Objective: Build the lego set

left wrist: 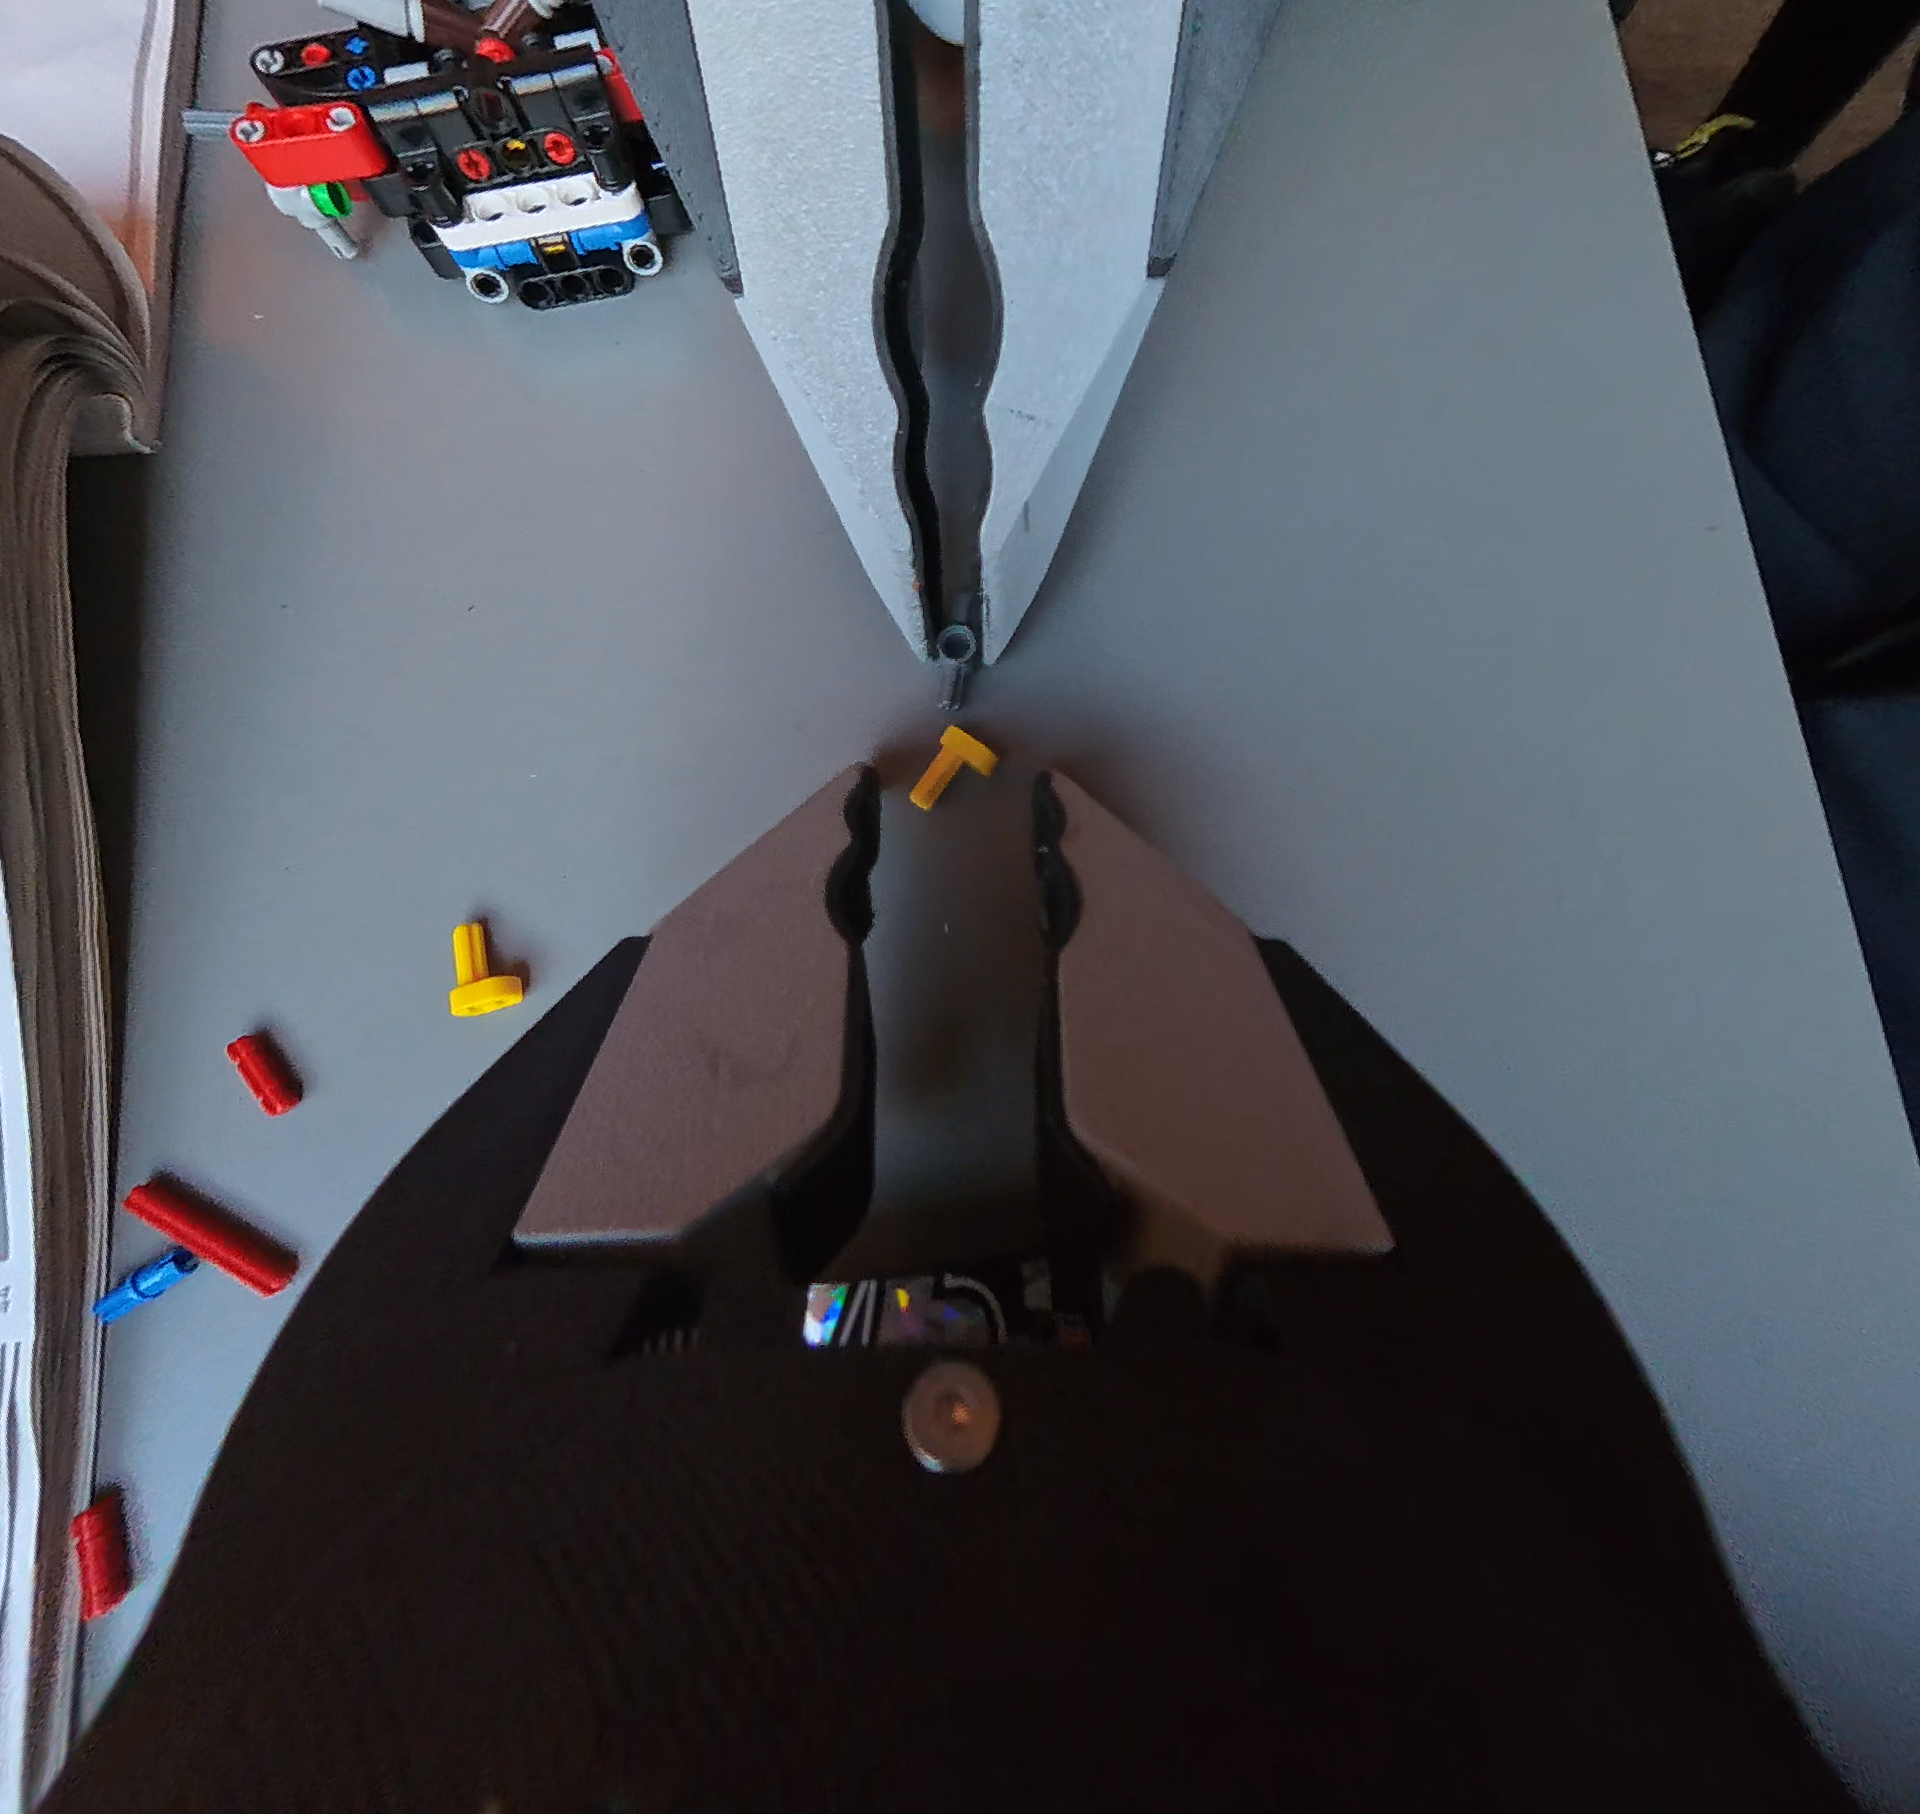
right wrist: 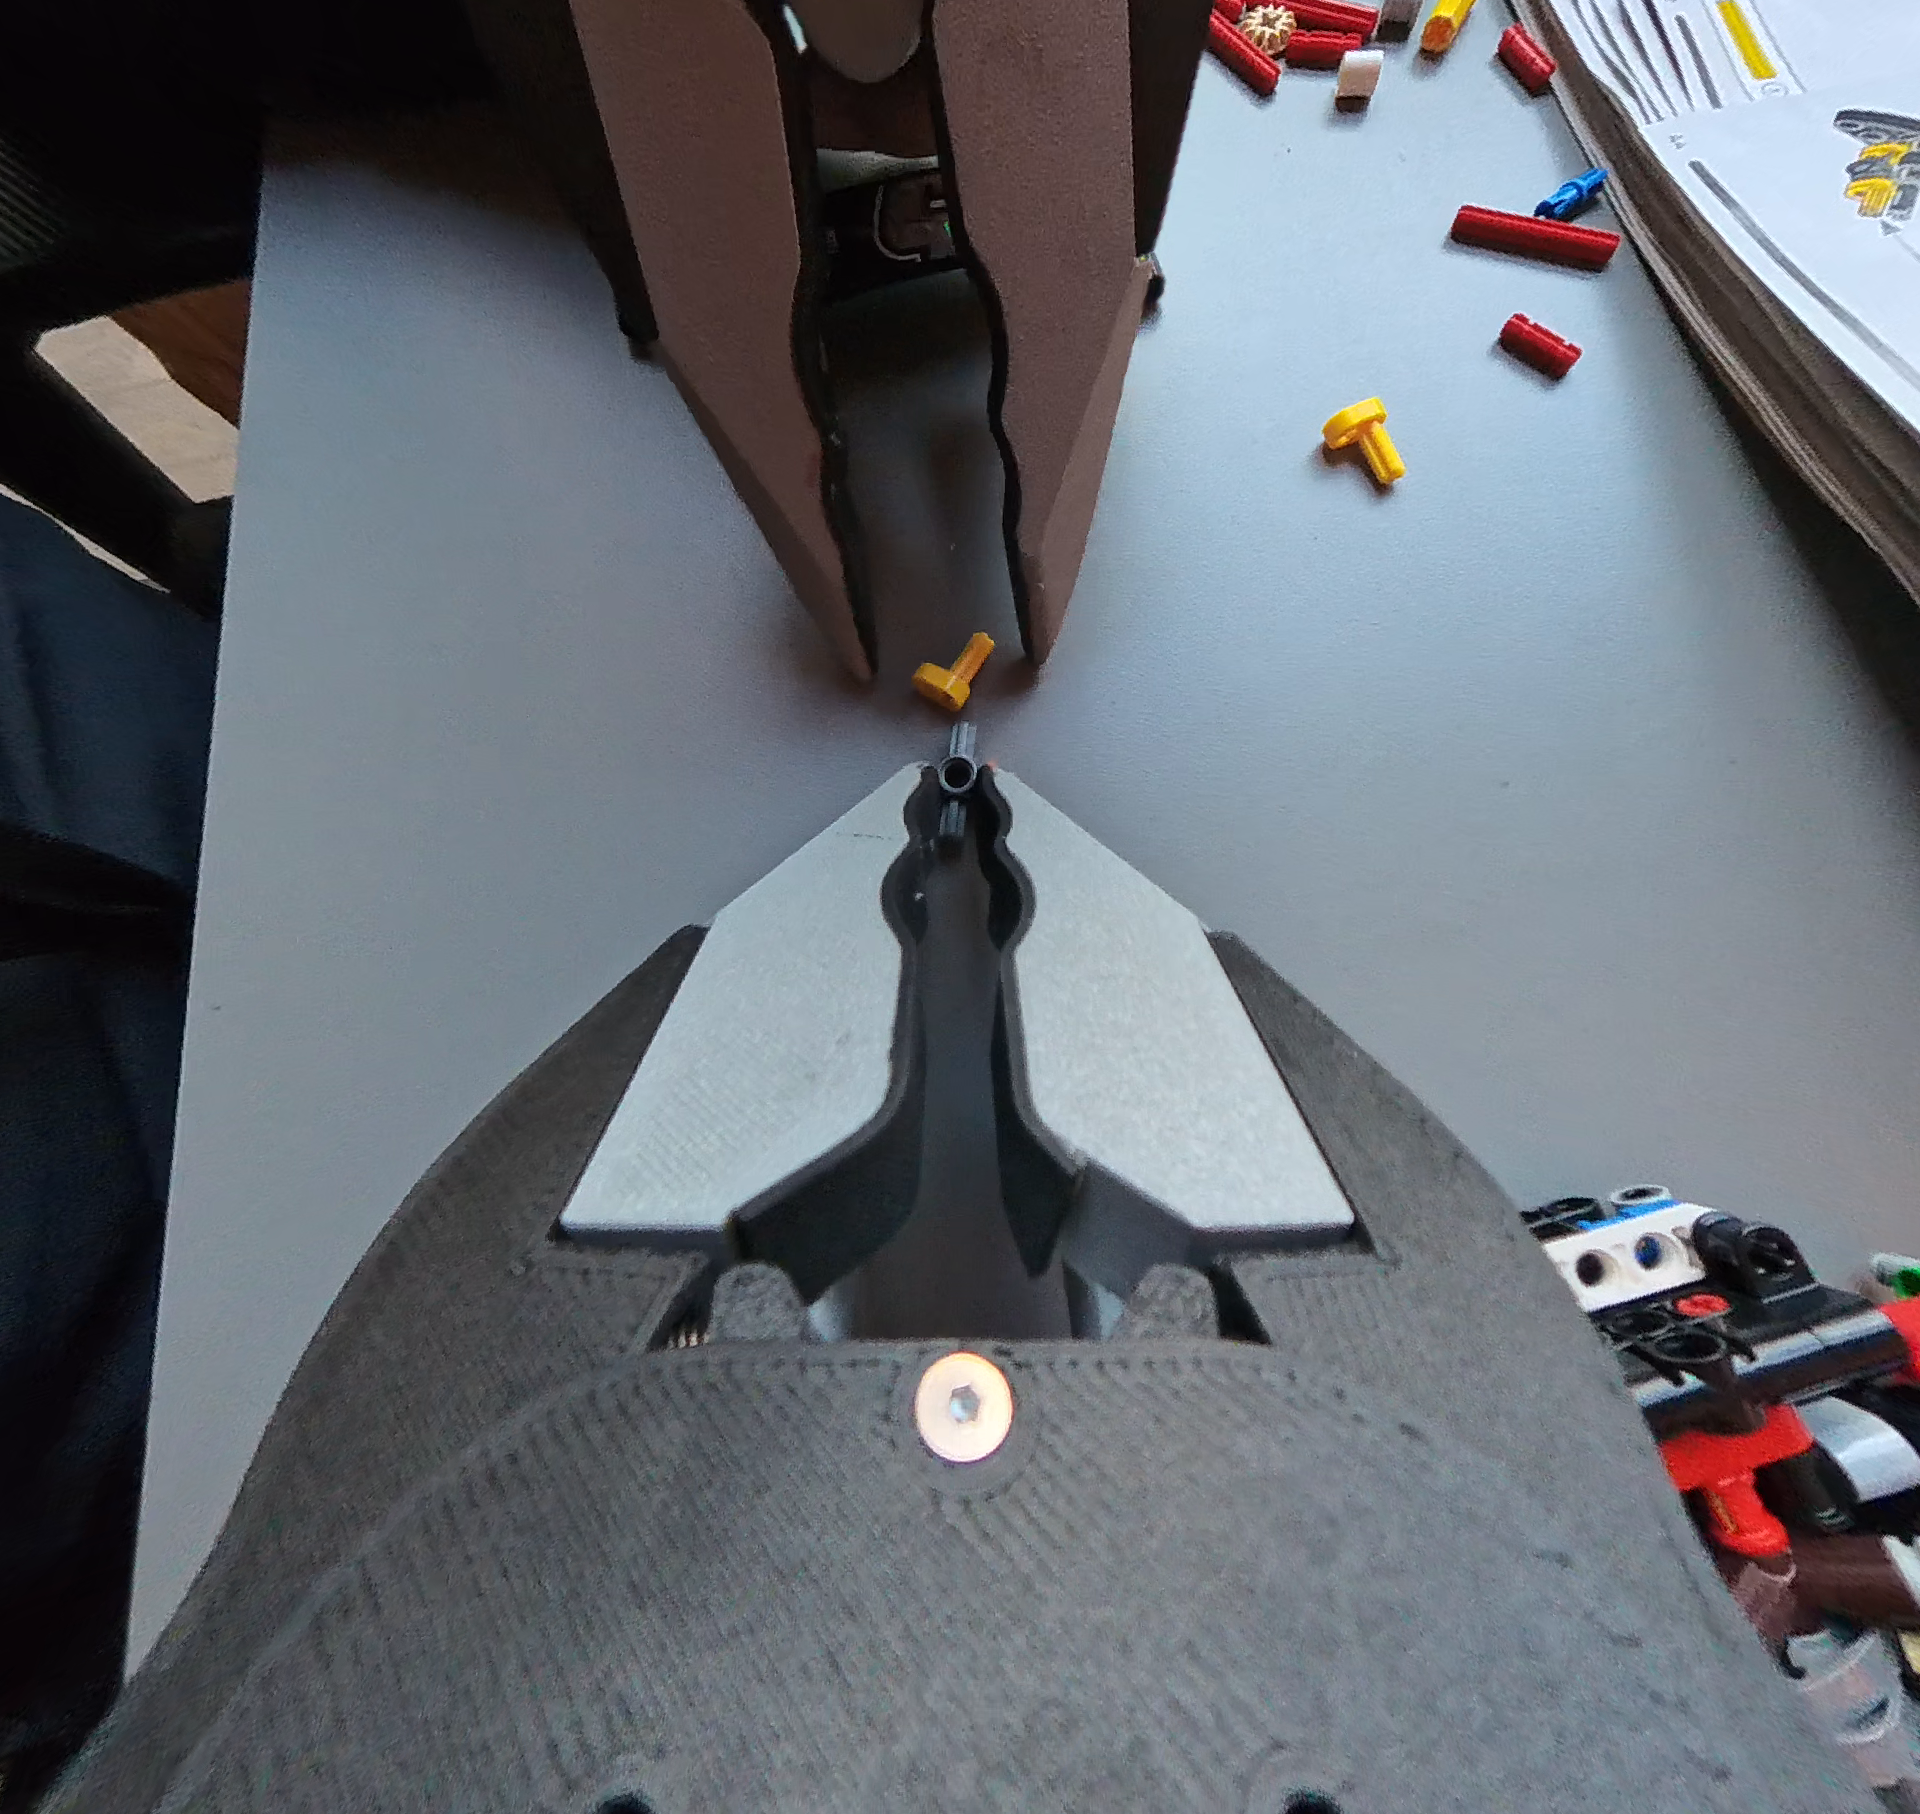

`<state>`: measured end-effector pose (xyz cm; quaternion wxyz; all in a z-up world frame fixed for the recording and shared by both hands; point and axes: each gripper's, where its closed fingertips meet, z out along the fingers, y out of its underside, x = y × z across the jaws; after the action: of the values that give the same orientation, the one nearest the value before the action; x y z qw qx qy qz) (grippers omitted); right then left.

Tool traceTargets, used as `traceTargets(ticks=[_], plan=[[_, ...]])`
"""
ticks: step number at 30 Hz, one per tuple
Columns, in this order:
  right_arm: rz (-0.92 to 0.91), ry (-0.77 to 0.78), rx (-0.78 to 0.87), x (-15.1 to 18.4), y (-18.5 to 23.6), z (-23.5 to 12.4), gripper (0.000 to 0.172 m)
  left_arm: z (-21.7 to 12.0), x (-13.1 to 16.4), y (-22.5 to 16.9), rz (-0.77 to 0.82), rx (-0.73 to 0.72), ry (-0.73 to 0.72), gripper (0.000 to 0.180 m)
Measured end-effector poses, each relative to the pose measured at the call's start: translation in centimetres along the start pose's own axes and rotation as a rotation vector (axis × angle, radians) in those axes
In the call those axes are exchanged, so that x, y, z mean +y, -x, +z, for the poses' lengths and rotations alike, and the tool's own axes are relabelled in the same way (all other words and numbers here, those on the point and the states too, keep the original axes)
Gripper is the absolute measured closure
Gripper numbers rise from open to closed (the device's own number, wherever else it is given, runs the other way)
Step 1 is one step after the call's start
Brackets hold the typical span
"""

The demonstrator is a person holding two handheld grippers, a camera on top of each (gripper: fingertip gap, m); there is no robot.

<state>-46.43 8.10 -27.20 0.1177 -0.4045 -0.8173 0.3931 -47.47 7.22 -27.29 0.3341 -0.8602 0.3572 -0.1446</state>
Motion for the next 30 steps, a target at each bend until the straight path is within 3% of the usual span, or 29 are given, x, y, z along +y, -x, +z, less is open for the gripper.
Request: traceTargets(ticks=[9, 23, 30], plan=[[-0.004, 0.001, -0.006, -0.14, 0.4, 0.19, 0.168, 0.43, -0.44, -0.22, 0.024, 0.003, 0.003, 0.172], [0.006, 0.0, -0.021, -0.13, 0.37, 0.17, 0.167, 0.64, -0.6, -0.25, -0.034, -0.014, 0.01, 0.172], [-0.098, 0.008, 0.042, -0.1, 0.39, 0.19, 0.167, 0.66, -0.6, -0.29, -0.07, -0.015, 0.012, 0.172]])
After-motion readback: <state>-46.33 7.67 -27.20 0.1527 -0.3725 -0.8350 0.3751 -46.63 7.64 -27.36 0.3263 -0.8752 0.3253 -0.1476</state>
